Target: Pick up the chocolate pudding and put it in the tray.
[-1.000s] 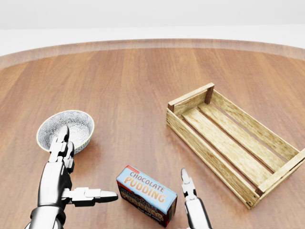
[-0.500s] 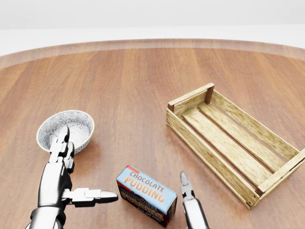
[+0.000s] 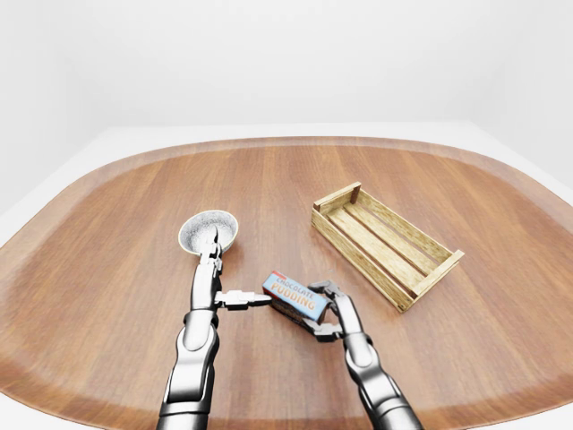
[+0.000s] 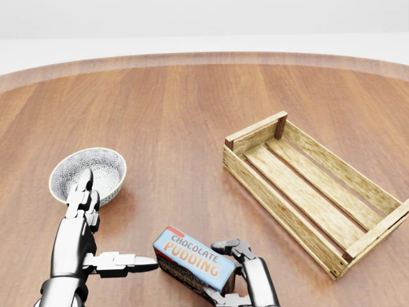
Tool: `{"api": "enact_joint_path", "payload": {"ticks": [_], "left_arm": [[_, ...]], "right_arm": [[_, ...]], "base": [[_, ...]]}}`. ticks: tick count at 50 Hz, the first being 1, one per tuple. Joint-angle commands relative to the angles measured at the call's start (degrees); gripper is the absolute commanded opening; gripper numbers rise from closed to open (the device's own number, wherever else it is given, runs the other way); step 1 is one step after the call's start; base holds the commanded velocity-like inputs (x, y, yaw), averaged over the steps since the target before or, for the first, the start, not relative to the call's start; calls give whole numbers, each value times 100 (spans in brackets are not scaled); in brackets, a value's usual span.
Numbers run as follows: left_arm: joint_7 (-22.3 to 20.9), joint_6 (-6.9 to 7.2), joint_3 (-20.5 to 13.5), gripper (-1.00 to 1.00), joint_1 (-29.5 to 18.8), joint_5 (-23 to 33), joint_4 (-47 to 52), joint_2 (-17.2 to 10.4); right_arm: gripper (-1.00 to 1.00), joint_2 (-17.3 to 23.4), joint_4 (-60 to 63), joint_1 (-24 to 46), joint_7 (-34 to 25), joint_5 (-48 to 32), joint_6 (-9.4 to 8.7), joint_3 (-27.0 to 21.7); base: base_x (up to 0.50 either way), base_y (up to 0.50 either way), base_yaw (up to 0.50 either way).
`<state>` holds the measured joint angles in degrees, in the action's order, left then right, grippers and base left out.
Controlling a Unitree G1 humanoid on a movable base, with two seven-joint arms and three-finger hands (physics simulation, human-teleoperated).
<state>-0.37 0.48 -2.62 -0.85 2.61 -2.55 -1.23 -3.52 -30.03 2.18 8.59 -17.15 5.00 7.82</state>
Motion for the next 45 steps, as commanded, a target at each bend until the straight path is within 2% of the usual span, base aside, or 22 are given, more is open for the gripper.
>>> {"api": "enact_joint_path", "payload": {"ticks": [1,14,16,19,23,24,28,45], "left_arm": [[-93,82,88,100,-3,63,-93,-15],[-93,85,87,100,-2,63,-93,-14],[-92,86,87,100,-2,64,-92,-14],[-93,84,87,100,-2,63,-93,-15],[-92,84,87,100,-2,62,-93,-14],[-91,86,87,100,-2,64,-92,-14],[-92,83,88,100,-3,64,-93,-15],[-89,85,87,100,-2,62,-92,-14]], "right_arm": [[-100,-20,-126,39,-3,-91,0,10],[-100,-19,56,9,20,-40,0,-24],[-100,2,-224,110,97,-25,0,-58],[-100,-16,676,-131,-99,68,0,-14],[-100,12,908,-183,-114,181,0,9],[-100,0,1566,-355,-242,237,0,48],[-100,50,2327,-488,-319,385,0,94],[-100,137,2985,-505,-395,592,0,63]], "base": [[0,0,0],[0,0,0],[0,0,0],[0,0,0],[0,0,0],[0,0,0],[0,0,0],[0,0,0]]}}
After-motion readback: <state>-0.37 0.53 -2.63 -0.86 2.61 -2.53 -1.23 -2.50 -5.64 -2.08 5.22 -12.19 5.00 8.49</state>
